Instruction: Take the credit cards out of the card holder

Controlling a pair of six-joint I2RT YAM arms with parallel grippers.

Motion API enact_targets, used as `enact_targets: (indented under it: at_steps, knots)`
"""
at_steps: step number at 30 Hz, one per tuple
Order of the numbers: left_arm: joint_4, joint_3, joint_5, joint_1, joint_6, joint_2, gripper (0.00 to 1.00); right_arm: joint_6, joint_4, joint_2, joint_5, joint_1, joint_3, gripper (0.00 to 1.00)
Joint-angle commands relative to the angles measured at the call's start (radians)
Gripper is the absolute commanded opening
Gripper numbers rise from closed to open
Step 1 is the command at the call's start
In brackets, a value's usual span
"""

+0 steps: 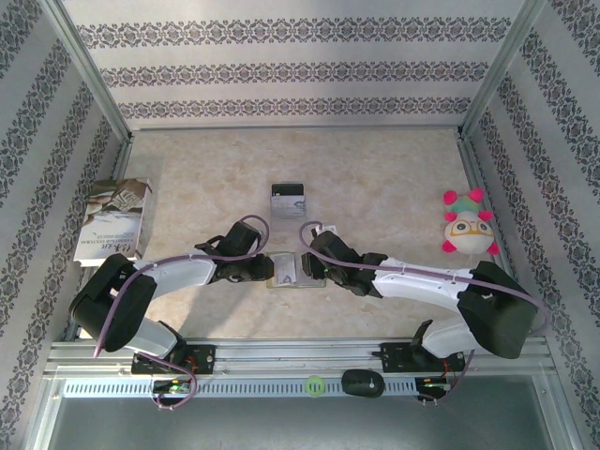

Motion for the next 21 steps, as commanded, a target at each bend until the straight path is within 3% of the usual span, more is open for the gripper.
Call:
enact_targets:
  at_steps: [1,13,17,21]
  knots:
    - [-0.068,0.045,0.012,-0.023,0.042,-0.009,0.31,0.010,-0.035,-0.034,0.054,-0.011,-0.022,0.37]
    - [-0.140,0.095,0.013,-0.030,0.066,-0.017,0.33,-0.074,-0.088,-0.115,0.097,-0.041,-0.021,0.35]
    - [-0.104,0.087,0.033,-0.034,0.047,0.006,0.32,-0.185,0.017,-0.137,-0.110,-0.042,-0.007,0.32]
    - [-0.104,0.087,0.024,-0.037,0.048,0.009,0.32,-0.145,0.041,0.029,-0.460,-0.091,0.090,0.32]
